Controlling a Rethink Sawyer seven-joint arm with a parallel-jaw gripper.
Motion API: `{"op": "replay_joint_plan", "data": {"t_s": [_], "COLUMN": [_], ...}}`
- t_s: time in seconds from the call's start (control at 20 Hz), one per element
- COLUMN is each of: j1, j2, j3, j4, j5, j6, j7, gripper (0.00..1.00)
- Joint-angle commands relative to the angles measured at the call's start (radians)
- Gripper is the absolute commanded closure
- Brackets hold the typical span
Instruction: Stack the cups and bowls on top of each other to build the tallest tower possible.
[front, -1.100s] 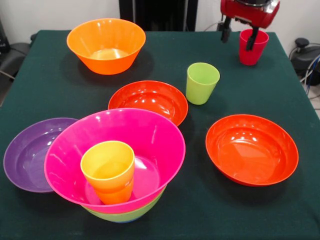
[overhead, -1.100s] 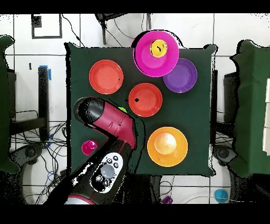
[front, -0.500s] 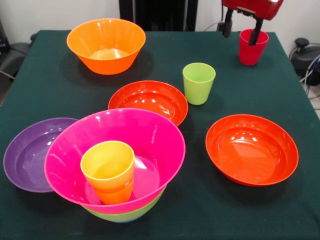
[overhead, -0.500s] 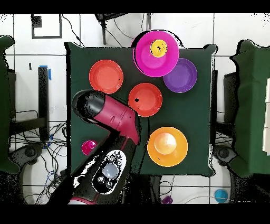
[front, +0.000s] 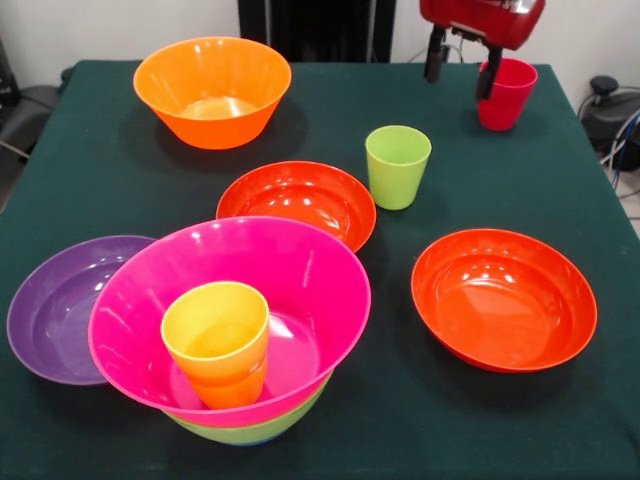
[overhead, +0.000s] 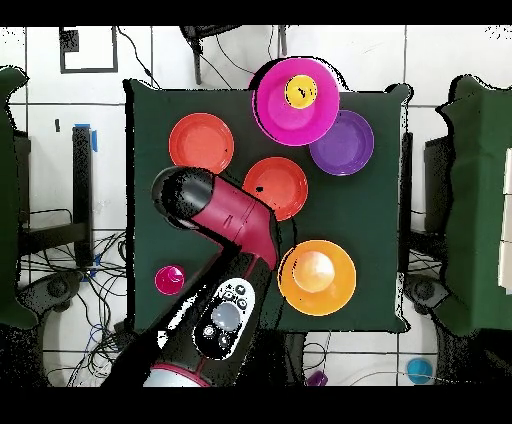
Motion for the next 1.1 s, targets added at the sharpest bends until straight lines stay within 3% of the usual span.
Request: {"op": "replay_joint_plan", "data": {"t_s": [0.05,0.6,1.1], "j1": [-0.052,-0.080,-0.095], "j2": [0.068,0.073,0.081], "j3": [0.158,0.207,0.235], "j4": [0.032,0.077,0.082], "j5": [-0.073,-0.088,-0.097], "j6": [-0.125,-0.224,-0.258], "j7": [0.052,0.037,0.048], "gripper": [0.00,0.00,0.00]}}
